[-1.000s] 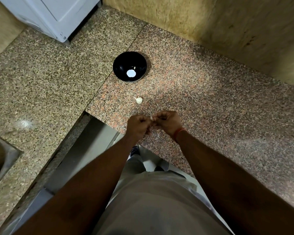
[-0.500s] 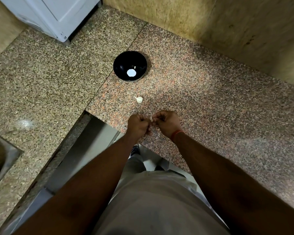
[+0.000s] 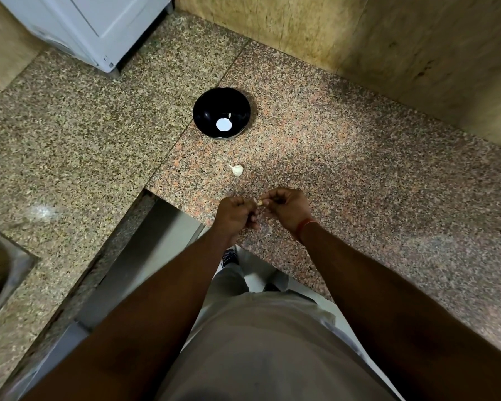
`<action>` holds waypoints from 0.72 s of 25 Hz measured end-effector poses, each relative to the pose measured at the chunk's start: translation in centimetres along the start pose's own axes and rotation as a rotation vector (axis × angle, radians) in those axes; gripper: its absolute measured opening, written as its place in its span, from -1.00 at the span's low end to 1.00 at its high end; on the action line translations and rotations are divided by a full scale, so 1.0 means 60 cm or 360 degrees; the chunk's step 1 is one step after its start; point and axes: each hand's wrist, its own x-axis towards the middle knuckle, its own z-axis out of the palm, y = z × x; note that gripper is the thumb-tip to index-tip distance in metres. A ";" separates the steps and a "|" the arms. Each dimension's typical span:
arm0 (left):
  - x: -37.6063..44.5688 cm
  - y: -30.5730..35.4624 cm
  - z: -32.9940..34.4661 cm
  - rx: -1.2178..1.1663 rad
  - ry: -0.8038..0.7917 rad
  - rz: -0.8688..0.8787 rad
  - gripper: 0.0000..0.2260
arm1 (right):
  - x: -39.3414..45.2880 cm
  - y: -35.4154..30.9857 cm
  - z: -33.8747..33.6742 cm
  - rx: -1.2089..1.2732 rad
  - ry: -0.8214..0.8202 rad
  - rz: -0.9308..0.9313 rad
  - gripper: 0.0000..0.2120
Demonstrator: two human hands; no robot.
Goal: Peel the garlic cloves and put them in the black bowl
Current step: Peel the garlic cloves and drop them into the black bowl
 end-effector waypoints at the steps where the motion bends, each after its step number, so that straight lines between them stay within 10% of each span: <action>1: 0.000 0.001 0.001 -0.0002 0.0002 -0.0006 -0.83 | 0.000 -0.001 0.001 -0.0012 0.0006 -0.0001 -0.90; 18: -0.002 0.006 -0.003 0.0019 -0.0086 0.0077 -0.80 | 0.006 -0.003 0.001 0.0352 -0.0092 0.0181 -0.90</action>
